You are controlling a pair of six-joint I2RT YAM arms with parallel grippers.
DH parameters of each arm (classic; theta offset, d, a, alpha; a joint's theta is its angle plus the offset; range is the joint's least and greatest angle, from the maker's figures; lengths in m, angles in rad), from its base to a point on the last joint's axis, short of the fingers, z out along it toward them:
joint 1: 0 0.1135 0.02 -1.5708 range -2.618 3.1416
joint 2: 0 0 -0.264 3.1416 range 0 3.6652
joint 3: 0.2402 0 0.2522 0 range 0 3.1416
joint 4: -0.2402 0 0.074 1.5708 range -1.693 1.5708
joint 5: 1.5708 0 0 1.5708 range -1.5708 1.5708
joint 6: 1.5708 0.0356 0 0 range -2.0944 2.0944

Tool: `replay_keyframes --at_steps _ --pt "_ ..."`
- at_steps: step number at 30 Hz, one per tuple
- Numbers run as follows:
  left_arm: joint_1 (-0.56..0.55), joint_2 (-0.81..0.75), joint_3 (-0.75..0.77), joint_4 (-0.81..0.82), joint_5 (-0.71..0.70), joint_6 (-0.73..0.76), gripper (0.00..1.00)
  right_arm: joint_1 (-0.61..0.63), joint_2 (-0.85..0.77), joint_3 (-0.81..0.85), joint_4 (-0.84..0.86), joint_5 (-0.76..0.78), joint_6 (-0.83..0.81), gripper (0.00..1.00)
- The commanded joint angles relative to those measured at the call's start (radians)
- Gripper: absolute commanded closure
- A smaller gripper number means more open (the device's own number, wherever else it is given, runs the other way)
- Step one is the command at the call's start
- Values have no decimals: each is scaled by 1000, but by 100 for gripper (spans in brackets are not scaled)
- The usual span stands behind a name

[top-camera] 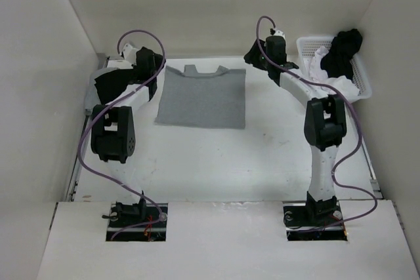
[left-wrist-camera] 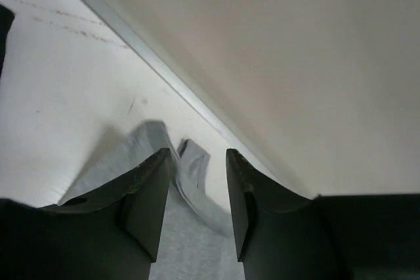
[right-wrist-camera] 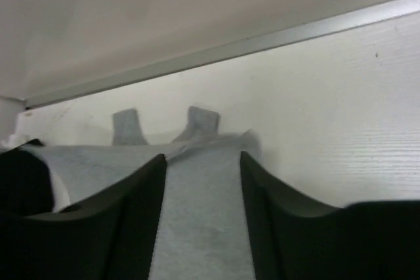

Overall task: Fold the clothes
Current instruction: Fold the tank top

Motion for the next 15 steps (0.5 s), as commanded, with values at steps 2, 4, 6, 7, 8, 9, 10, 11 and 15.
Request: replay_keyframes --at_steps 2,4,6,7,8,9,10,11,15 --pt "21 -103 -142 65 -4 17 62 6 -26 -38 19 -62 -3 40" --pt "10 -216 -334 129 -45 0 62 9 -109 -191 74 -50 3 44" --pt "-14 -318 -520 178 -70 -29 63 23 -198 -353 138 -41 25 56" --pt "-28 -368 -620 201 -74 -58 63 32 -247 -442 175 -39 50 66" --pt "-39 -413 -703 220 -76 -85 63 44 -297 -531 215 -38 73 78" --pt "-42 -448 -774 234 -65 -102 63 57 -343 -616 258 -36 96 89" --pt "-42 -484 -832 237 -50 -109 63 71 -382 -693 302 -39 124 95" --pt "-33 -516 -880 234 -26 -109 62 81 -414 -759 337 -44 147 97" --pt "21 -584 -1001 246 76 -130 54 127 -497 -940 402 -35 191 96"
